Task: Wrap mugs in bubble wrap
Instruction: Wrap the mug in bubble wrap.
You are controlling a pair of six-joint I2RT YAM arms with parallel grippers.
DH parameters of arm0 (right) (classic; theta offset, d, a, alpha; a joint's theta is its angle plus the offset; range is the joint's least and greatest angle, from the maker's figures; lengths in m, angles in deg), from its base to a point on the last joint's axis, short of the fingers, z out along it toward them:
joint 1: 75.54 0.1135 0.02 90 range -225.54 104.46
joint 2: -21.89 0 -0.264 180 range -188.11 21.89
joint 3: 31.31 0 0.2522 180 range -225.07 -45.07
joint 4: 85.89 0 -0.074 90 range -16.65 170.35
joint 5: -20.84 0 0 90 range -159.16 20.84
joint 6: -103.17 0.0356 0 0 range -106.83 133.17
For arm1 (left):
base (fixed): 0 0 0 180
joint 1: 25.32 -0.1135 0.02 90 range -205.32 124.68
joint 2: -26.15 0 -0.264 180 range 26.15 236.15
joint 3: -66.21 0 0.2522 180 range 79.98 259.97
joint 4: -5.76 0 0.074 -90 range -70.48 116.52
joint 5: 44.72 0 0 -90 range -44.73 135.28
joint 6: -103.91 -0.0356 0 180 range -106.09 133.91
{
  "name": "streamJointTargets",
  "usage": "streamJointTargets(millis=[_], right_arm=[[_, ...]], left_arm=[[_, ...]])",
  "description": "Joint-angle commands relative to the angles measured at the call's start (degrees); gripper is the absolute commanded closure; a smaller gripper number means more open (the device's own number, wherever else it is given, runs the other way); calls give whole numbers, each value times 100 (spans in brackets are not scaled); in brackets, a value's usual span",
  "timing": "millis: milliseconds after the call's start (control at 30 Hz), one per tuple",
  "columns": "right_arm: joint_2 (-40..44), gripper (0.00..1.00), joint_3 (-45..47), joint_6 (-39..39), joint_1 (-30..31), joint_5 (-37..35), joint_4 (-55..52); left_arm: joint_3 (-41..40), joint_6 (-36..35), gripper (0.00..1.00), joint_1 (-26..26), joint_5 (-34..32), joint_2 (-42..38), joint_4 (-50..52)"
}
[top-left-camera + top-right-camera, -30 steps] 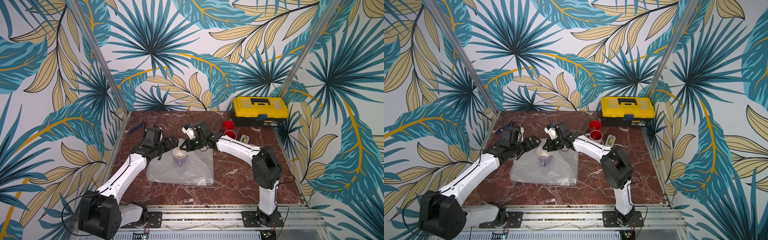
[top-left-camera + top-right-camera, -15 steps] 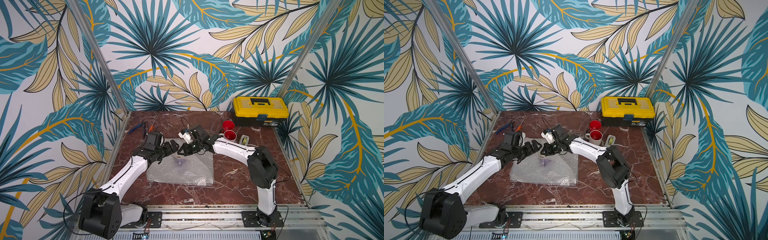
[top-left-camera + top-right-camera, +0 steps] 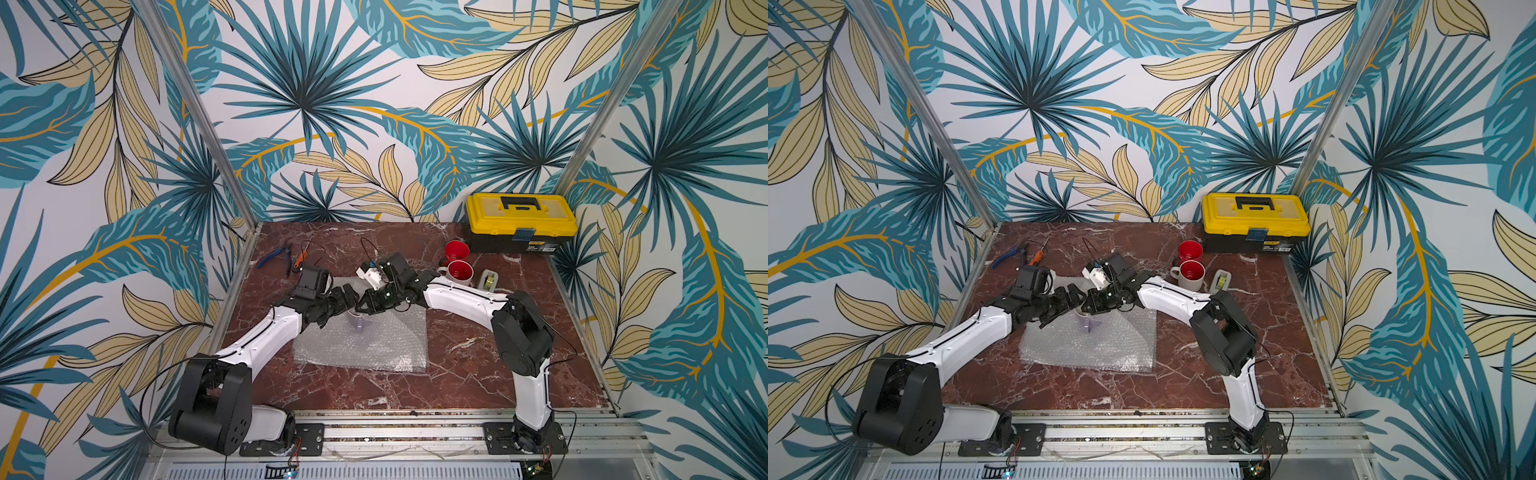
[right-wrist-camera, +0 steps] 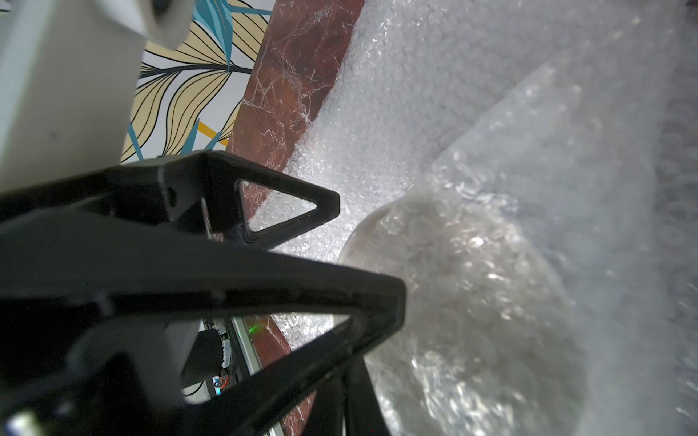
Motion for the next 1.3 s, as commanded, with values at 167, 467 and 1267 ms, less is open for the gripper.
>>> streamJointTargets(millis=[167,467,1267], right_arm=[[192,84,167,-81,44,-3,25],[1008,69,752,-81,39,-796,208],[-393,41,-980,-506,52,-2506,-1958]], left_arm=[[-131,-41,3,-26,12,253,-179],[-272,-34,3,-9,-52,456,-241],[-242,-27,4,-1,-70,507,-245]])
